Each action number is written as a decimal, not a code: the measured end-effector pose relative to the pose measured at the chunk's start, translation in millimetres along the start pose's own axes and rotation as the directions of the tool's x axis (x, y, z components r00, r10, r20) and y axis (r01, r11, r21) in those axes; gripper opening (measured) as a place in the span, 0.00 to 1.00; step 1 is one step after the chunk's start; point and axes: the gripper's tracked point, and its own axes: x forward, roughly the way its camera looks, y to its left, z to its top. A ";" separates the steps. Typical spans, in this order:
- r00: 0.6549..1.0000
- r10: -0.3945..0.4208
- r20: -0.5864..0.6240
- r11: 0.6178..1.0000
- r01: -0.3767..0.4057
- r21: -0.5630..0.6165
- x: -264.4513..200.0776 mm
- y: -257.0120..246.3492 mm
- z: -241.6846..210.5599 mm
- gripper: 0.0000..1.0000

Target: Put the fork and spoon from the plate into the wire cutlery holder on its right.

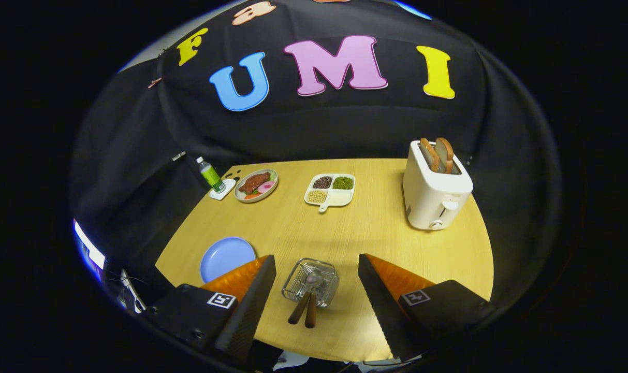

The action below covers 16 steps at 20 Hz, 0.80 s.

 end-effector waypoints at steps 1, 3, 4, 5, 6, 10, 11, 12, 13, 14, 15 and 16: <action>1.000 0.001 0.027 1.000 -0.001 0.001 -2.5 0.5 4.0 0.99; 0.997 0.022 0.071 1.000 -0.022 -0.002 -11.0 4.6 11.3 0.99; 0.996 0.025 0.086 1.000 -0.024 -0.014 -15.7 2.7 14.3 0.99; 0.995 0.019 0.099 1.000 -0.016 -0.027 -18.9 0.6 17.2 0.99; 0.994 0.013 0.113 0.999 -0.009 -0.035 -19.5 -1.2 21.1 0.99; 0.985 0.013 0.175 0.999 -0.004 -0.051 -17.7 2.0 37.3 0.99; 0.983 0.012 0.185 0.998 -0.001 -0.056 -18.3 2.1 39.3 0.99; 0.981 0.012 0.191 0.998 0.000 -0.061 -18.6 1.3 40.9 0.99; 0.980 0.012 0.199 0.998 0.000 -0.062 -18.6 2.4 42.2 0.99; 0.979 0.015 0.201 0.998 -0.003 -0.061 -17.9 3.1 42.8 0.99; 0.979 0.019 0.202 0.998 -0.007 -0.062 -16.8 5.4 43.5 0.99; 0.978 0.025 0.206 0.998 -0.011 -0.064 -16.3 7.2 43.5 0.99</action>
